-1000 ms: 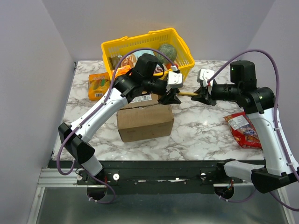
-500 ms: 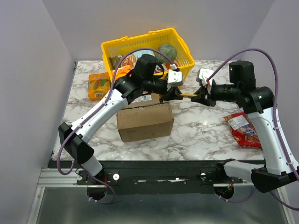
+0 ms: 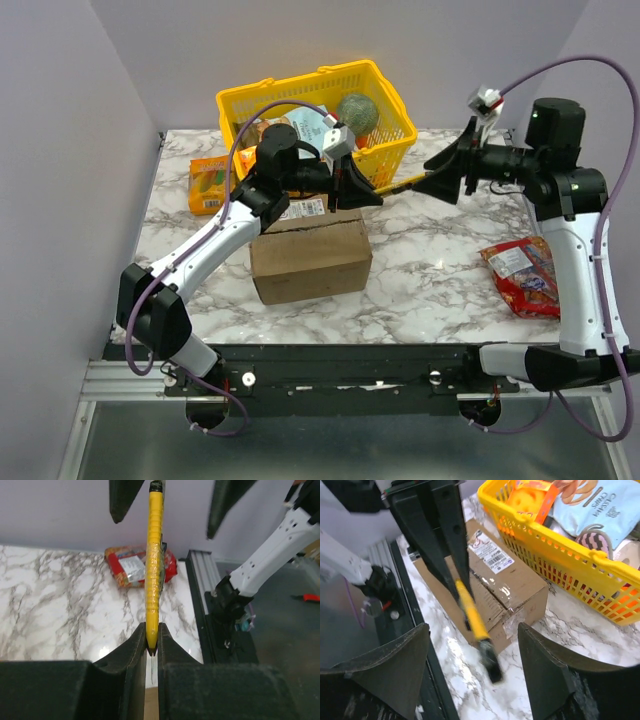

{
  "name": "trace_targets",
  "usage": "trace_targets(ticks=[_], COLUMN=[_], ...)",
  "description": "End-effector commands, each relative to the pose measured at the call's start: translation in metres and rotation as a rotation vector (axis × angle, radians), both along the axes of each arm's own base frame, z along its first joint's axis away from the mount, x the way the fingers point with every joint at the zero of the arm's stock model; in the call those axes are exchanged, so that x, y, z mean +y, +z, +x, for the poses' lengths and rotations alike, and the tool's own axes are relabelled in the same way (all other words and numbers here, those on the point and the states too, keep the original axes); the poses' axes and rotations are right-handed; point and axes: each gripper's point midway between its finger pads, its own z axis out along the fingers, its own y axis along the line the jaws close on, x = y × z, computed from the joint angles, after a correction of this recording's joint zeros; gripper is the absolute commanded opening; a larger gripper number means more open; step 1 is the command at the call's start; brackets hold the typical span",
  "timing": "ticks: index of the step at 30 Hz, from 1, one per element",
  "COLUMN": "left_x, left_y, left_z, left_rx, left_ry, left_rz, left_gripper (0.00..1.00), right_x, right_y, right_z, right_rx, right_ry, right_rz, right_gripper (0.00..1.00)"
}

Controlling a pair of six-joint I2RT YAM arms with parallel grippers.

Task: Unpack the express box

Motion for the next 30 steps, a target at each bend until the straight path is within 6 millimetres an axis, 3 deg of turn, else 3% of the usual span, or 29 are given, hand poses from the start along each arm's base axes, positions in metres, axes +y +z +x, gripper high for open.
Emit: trace_targets(ticks=[1, 7, 10, 18, 30], left_x=[0.005, 0.003, 0.003, -0.005, -0.009], left_y=[0.054, 0.045, 0.042, 0.041, 0.046], left_z=[-0.032, -0.033, -0.033, -0.031, -0.024], left_rx=[-0.030, 0.006, 0.013, 0.029, 0.028], left_ry=[-0.151, -0.197, -0.200, -0.216, -0.204], left_rz=[-0.166, -0.146, -0.139, -0.158, -0.192], left_gripper=[0.00, 0.00, 0.00, 0.00, 0.00], right_x=[-0.011, -0.005, -0.003, 0.018, 0.028], right_y=[0.036, 0.036, 0.032, 0.032, 0.024], right_z=[-0.002, -0.025, -0.027, -0.043, -0.033], right_rx=[0.075, -0.032, -0.107, -0.166, -0.140], right_ry=[0.053, 0.214, 0.211, 0.280, 0.251], right_rz=[0.211, 0.224, 0.196, 0.137, 0.125], right_gripper=[0.78, 0.82, 0.81, 0.71, 0.65])
